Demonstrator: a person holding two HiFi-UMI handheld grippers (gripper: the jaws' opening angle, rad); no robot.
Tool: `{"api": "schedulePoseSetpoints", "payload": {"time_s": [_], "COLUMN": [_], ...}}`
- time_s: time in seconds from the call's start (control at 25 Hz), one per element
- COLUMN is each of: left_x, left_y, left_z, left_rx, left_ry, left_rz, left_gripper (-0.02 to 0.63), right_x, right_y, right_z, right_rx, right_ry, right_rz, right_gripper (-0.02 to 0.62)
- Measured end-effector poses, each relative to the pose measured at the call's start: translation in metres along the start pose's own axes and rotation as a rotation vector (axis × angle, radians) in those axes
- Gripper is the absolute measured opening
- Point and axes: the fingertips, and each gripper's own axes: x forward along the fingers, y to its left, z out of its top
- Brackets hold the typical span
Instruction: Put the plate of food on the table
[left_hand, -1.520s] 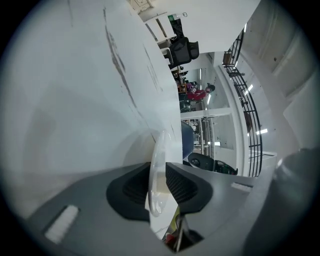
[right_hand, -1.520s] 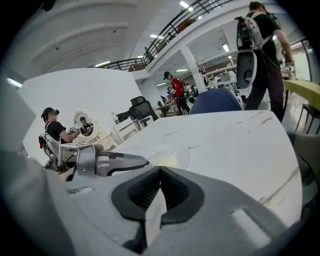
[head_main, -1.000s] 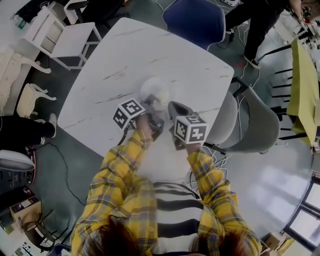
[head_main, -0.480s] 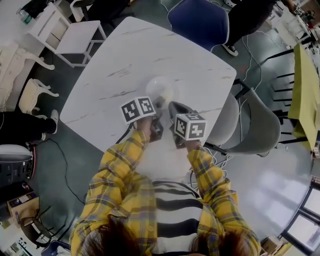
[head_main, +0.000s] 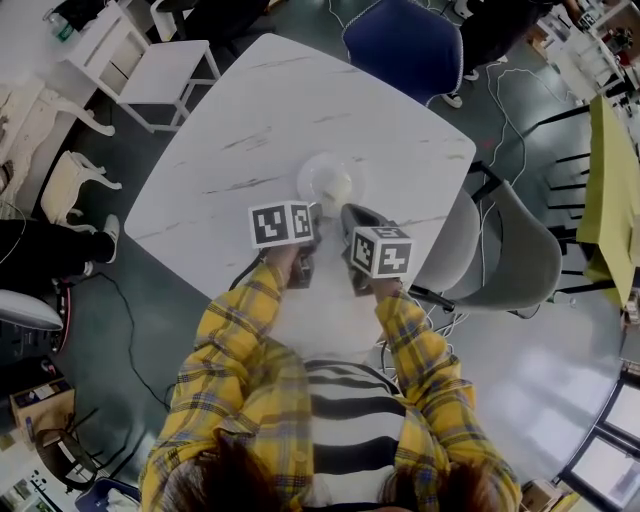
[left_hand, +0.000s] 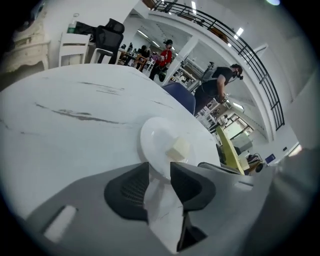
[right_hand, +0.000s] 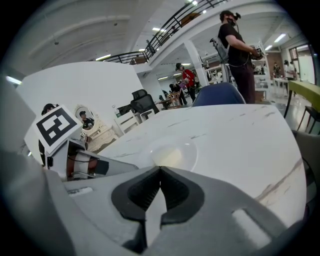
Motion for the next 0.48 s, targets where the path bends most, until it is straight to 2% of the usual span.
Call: {"api": "schedulePoseSetpoints", "payload": {"time_s": [0.08,0.16,0.24,0.48], "left_x": [-0.007,-0.012,-0.017,-0.031], "left_y": [0.005,0.007,0.005,-0.007], "left_z": [0.000,0.000,-0.001,-0.005], "left_rx": [-0.020,0.006,0.026,-0.029], "left_ry": [-0.038,-0.071,-0.099,-0.154], "left_rz": [0.010,0.039,0.038,-0.033], "left_gripper": [0.087,-0.002,0.000,-0.003], "right_x": [-0.003,-0.005,-0.008,-0.019], "right_y": [0.001,0.001,0.000,0.010], "right_z": [-0.001,-0.001,-0.001,-0.001], "right_rx": [0.000,0.002,0.005,0.004], "right_ry": [-0.003,-0.008,-0.015,-0.036], "right_rz": [0.001,0.003,0.001,0.010], "right_gripper": [-0.003,-0.003,-0.003,-0.003]}}
